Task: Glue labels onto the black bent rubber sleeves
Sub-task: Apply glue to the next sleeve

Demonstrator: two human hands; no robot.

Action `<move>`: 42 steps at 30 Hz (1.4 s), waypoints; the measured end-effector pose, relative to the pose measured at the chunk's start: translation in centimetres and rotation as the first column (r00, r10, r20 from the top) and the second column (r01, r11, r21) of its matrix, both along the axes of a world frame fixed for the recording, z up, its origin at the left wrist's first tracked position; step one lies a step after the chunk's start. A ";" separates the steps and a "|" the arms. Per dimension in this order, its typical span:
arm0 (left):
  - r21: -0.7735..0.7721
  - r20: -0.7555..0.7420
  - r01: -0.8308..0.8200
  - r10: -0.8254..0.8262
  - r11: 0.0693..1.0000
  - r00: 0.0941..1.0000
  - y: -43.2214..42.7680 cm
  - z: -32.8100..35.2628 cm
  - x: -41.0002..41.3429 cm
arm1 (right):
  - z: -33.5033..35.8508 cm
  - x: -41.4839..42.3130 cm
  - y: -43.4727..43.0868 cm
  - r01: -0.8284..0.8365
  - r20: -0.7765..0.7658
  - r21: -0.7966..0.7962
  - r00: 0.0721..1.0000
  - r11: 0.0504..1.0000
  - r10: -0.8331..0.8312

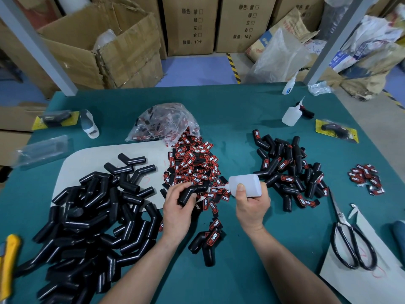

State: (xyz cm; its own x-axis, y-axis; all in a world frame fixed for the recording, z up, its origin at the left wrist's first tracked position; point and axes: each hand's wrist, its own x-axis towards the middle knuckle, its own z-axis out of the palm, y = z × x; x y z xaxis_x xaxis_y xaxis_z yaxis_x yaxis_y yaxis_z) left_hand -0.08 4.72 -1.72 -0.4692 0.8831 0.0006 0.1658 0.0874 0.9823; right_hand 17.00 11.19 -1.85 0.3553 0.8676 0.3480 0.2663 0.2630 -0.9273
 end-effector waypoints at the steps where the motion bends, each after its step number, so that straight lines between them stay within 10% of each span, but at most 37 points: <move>1: 0.000 0.001 0.000 0.000 1.000 1.000 0.0 0.0 0.0 | -0.1 0.0 0.0 0.000 0.002 0.000 1.000 1.000 0.000; 42: -0.007 0.041 -0.019 0.019 1.000 0.999 0.0 -0.3 0.0 | 0.3 0.0 -0.3 0.005 -0.054 -0.009 0.999 1.000 -0.006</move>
